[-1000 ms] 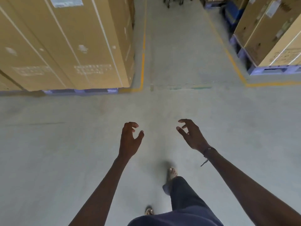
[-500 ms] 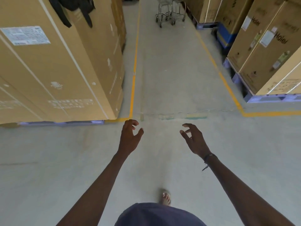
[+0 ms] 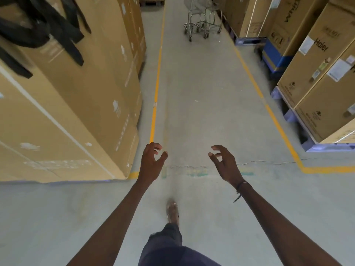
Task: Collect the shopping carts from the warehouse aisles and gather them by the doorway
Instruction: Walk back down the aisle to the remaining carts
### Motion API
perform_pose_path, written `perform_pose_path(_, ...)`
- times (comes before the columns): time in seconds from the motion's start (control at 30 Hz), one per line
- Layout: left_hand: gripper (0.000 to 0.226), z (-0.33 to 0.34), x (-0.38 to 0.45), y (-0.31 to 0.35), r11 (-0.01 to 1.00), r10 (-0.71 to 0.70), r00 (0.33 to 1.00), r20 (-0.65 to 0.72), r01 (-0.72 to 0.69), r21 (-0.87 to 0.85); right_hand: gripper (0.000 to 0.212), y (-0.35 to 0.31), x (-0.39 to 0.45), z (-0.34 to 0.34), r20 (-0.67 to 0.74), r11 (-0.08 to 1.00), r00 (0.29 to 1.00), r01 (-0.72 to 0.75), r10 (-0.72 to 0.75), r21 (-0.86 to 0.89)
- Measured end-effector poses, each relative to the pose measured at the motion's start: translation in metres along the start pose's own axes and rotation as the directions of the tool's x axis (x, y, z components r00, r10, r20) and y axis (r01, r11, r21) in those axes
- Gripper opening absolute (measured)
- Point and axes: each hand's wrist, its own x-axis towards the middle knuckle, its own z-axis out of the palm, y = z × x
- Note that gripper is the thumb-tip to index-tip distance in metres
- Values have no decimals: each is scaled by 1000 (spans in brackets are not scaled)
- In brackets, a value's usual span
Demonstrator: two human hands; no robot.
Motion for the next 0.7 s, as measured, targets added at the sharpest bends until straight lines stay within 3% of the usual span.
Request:
perform_pose_path(0.3,23,57,283,24,1000,-5,997,77,7,-30,29,-7,246,-11,-101,998,993,-60,62,16)
perform_pose_path(0.53,16,138,467,6,999,-34,992,119,34,0,26,39,440,-30,-145,991,981,-118,126,57)
perform_pose_path(0.7,18,211,623,24,999,6,997,71,-4,-33,23,65,608,-58,-137,992,984,-101,110,74)
